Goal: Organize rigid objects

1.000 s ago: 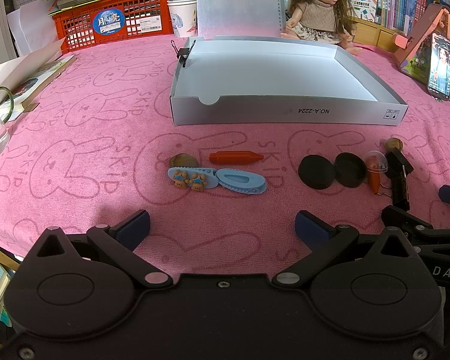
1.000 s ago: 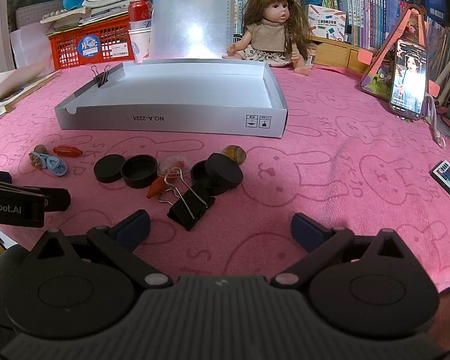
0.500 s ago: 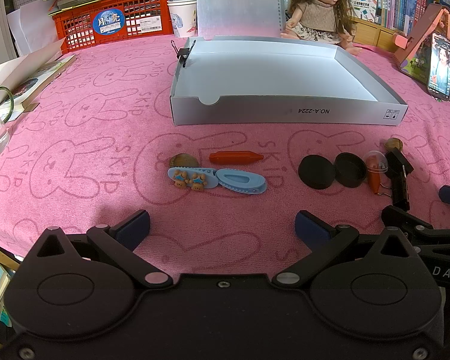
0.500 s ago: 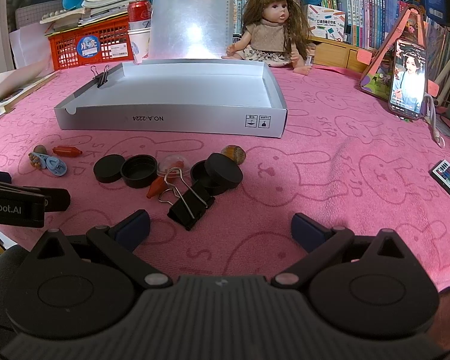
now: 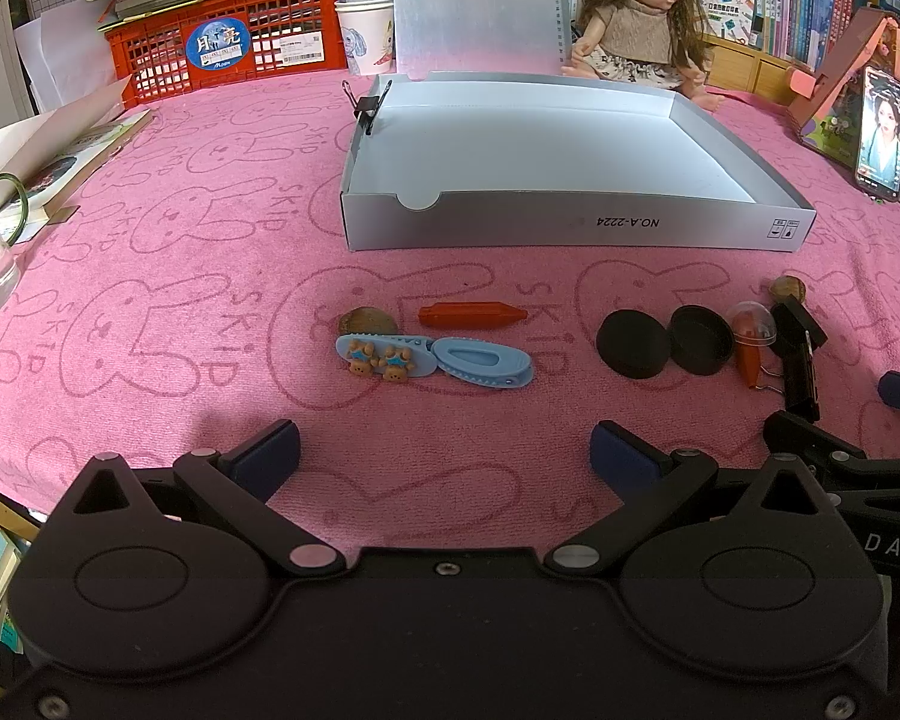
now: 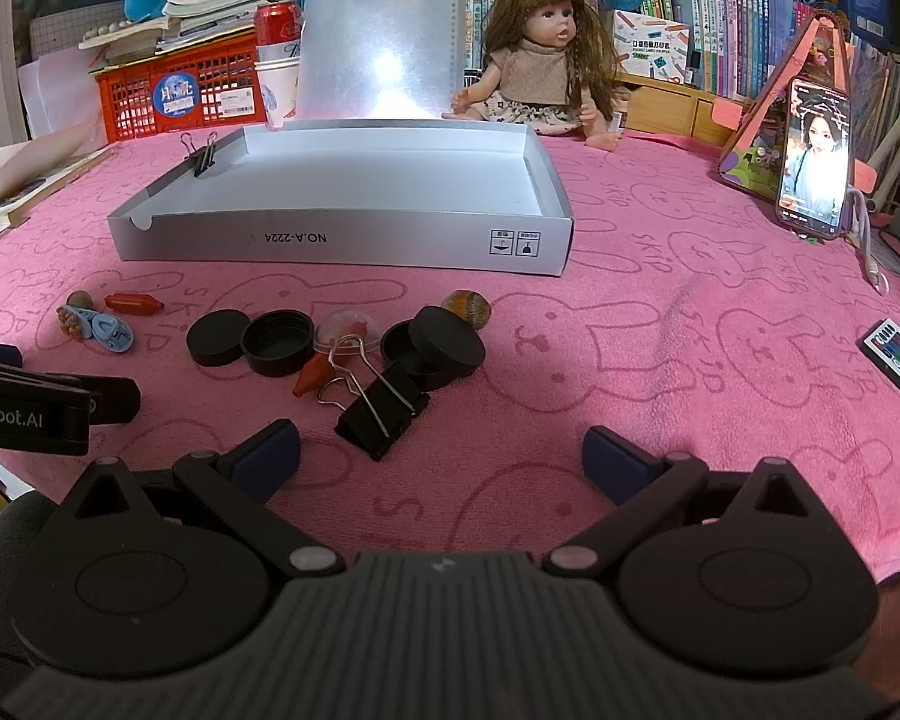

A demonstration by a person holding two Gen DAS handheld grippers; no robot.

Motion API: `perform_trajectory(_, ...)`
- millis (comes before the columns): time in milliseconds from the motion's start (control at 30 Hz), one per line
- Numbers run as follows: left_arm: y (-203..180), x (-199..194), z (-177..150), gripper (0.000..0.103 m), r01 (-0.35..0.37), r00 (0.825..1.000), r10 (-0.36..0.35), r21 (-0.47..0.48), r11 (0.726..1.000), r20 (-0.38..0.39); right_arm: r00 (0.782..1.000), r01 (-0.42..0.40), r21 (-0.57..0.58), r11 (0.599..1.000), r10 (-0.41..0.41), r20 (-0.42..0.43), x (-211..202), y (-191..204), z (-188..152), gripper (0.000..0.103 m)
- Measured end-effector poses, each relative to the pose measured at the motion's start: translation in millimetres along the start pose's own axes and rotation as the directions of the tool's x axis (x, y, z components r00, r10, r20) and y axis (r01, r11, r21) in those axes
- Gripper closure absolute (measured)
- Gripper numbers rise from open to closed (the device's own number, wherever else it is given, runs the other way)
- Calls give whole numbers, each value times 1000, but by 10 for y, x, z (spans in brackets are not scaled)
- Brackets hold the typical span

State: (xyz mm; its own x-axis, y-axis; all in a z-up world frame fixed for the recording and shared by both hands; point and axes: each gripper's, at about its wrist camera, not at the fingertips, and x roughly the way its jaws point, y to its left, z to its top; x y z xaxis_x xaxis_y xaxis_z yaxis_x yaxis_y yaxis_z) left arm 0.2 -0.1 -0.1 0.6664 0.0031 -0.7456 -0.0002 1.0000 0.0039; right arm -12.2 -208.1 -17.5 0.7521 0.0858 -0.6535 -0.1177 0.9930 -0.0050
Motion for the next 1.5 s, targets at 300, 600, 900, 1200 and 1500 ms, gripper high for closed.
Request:
perform_trajectory(300, 0, 0, 0, 0, 0, 1000, 0, 1, 1000, 0, 1000, 0, 0, 1000, 0, 0, 1, 4, -1, 0)
perform_trajectory(600, 26, -8, -39, 0, 5, 1000, -5, 8, 1000, 17, 1000, -2, 4, 1000, 2, 4, -9, -13, -5, 0)
perform_trajectory(900, 14, -30, -75, 0, 5, 999, -6, 10, 1000, 41, 1000, -2, 3, 1000, 2, 19, -23, -17, -26, 0)
perform_trajectory(1200, 14, -32, -92, 1, 9, 999, -9, 14, 1000, 53, 995, -48, -9, 999, 48, 82, -50, -70, -89, 2)
perform_trajectory(1500, 59, -115, -83, 26, 71, 992, -74, 32, 997, 104, 984, -94, -73, 993, 104, 141, -133, -12, -79, 16)
